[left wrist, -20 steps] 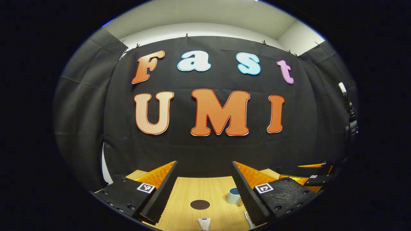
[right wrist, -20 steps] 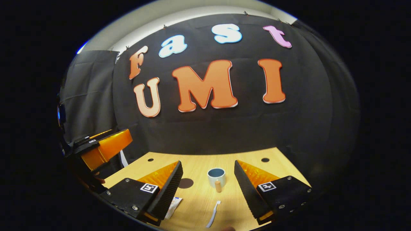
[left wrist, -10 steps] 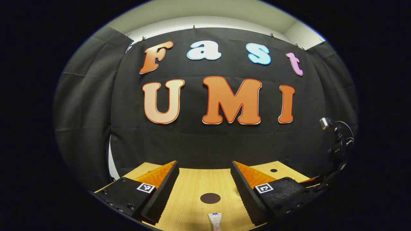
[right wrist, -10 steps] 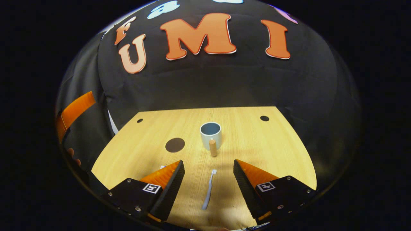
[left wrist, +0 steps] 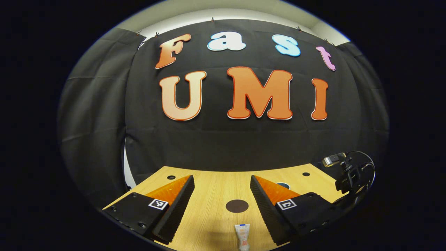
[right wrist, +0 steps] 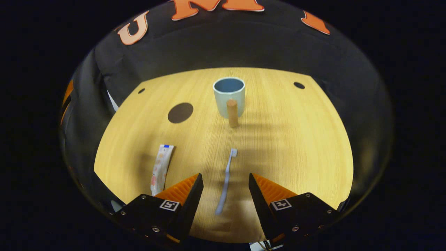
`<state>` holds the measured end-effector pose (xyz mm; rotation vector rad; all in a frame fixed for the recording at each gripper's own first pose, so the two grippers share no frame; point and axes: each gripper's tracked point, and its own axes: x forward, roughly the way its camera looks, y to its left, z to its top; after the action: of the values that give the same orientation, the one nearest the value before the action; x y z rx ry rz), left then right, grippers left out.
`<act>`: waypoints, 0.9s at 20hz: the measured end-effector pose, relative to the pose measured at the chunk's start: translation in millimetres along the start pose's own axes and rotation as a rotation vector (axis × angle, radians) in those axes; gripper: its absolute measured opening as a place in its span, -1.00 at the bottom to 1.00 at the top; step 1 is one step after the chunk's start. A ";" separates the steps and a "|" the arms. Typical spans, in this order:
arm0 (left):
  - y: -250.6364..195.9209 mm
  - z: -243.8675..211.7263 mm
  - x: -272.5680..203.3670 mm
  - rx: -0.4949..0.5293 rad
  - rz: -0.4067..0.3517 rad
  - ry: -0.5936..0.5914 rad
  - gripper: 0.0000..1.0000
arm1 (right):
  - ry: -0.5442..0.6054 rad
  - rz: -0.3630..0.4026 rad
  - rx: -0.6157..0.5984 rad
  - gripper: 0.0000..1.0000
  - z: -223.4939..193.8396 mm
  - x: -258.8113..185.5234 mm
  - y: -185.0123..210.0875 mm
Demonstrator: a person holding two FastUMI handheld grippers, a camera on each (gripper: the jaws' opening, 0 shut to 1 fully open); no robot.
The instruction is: Put the toothbrush and toothpaste on the desktop into the cup, then pick up the cup and place it on the coaster on the desktop.
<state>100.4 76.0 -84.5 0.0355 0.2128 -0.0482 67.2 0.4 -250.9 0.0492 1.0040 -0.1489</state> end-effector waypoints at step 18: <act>-1.2 -73.8 34.7 0.040 -0.062 0.292 0.94 | 0.409 -0.053 0.152 -0.69 -55.9 59.1 2.5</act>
<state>118.7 76.3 -163.9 0.0763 0.5046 -0.1090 52.0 3.0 -330.9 0.1979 1.4016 -0.2712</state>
